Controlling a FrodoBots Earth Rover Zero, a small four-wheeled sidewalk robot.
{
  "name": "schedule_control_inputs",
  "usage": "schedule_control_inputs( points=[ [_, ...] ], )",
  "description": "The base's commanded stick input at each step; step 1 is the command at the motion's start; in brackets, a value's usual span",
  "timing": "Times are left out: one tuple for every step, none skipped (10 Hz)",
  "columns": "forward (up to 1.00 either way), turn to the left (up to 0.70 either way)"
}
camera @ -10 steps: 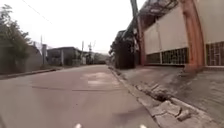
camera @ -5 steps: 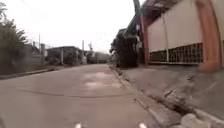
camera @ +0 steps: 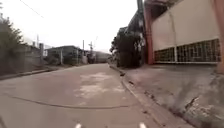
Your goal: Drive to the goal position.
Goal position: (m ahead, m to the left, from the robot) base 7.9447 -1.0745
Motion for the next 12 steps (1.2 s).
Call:
schedule_control_inputs(
  points=[
    [0.85,0.0],
    [0.85,0.0],
    [0.85,0.0],
    [0.85,0.0],
    [0.85,0.0],
    [0.85,0.0],
    [0.85,0.0],
    [0.85,0.0],
    [0.85,0.0],
    [0.85,0.0],
    [0.85,0.0],
    [0.85,0.0]
  ],
)
